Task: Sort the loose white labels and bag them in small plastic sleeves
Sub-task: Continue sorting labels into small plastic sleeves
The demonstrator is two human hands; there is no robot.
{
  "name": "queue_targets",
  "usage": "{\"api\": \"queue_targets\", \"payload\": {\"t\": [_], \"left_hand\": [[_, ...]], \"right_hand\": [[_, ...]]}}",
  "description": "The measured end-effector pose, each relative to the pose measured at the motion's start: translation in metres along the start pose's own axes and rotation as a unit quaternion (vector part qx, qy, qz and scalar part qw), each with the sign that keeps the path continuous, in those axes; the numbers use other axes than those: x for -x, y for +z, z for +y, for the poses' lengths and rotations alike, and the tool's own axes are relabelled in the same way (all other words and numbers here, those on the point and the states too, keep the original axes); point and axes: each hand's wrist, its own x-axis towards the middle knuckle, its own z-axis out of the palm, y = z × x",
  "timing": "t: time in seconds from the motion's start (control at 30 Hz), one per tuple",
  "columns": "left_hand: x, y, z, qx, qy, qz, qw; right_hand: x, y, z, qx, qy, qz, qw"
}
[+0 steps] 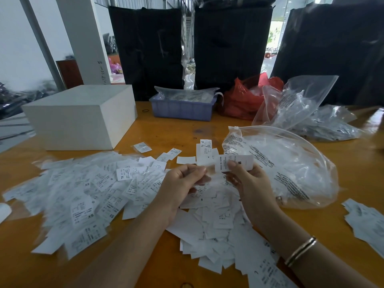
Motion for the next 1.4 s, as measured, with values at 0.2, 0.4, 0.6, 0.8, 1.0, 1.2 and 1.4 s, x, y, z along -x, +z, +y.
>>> {"api": "queue_targets", "payload": {"t": [0.2, 0.4, 0.6, 0.8, 1.0, 1.2, 1.4], "left_hand": [[-0.0017, 0.0006, -0.0009, 0.02, -0.004, 0.01, 1.0], [-0.0007, 0.0009, 0.0027, 0.065, -0.019, 0.012, 0.998], [0.0008, 0.0013, 0.0039, 0.068, -0.016, 0.005, 0.998], [-0.0004, 0.0005, 0.002, 0.058, -0.01, -0.007, 0.998], [0.0001, 0.0015, -0.0003, -0.02, 0.042, 0.0, 0.999], [0.0016, 0.0025, -0.0003, -0.05, 0.073, 0.012, 0.996], [0.0021, 0.0027, 0.0014, -0.033, 0.069, 0.005, 0.997]], "right_hand": [[0.0015, 0.0028, 0.0004, 0.023, -0.005, -0.024, 0.999], [0.002, 0.0017, -0.0016, -0.021, 0.005, -0.036, 0.999], [0.0018, 0.0021, -0.0006, 0.02, 0.016, -0.045, 0.999], [0.0023, 0.0026, -0.0027, 0.056, -0.004, -0.038, 0.998], [0.0039, 0.0038, -0.0036, 0.06, -0.021, -0.026, 0.998], [0.0035, 0.0062, -0.0017, 0.072, -0.03, -0.026, 0.997], [0.0002, 0.0029, -0.0032, 0.024, -0.022, 0.023, 0.999]]}}
